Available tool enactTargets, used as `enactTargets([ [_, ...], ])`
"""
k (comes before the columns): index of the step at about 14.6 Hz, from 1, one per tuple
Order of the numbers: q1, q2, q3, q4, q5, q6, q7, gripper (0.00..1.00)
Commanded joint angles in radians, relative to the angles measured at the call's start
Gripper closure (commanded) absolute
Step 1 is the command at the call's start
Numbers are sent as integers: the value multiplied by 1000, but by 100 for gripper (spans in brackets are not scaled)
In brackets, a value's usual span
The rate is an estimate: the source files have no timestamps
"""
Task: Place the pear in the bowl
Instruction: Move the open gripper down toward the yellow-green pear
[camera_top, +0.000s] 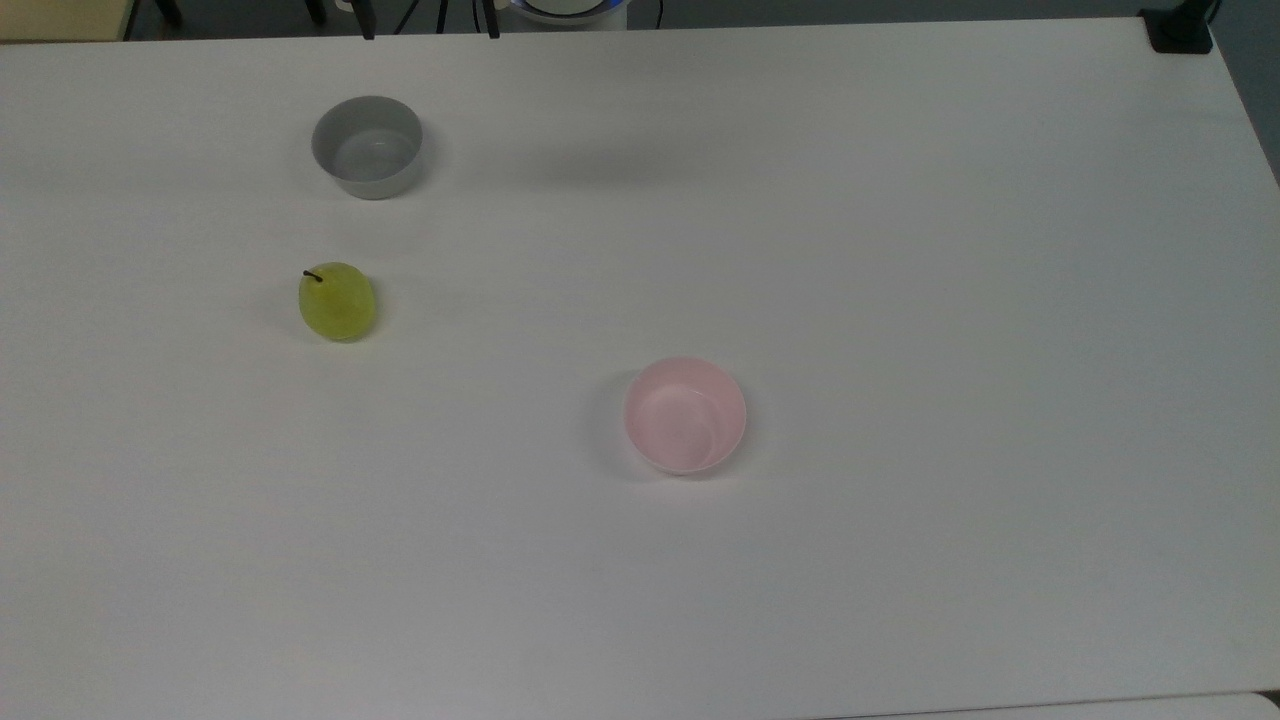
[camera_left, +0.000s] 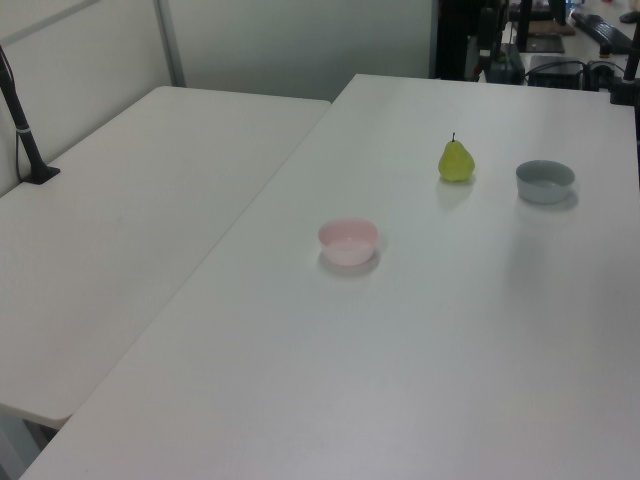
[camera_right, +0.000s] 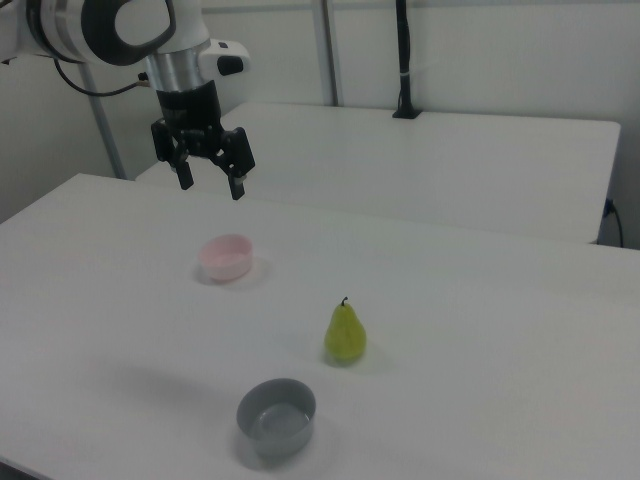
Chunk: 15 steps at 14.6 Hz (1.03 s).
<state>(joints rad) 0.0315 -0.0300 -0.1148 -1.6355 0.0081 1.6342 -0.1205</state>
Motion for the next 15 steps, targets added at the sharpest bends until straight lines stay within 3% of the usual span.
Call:
enactTargets([
  [1, 24, -2, -20, -12, 15, 21, 18, 0],
  [9, 18, -7, -20, -11, 10, 13, 2, 0],
  [15, -4, -1, -23, -11, -23, -1, -296, 0],
])
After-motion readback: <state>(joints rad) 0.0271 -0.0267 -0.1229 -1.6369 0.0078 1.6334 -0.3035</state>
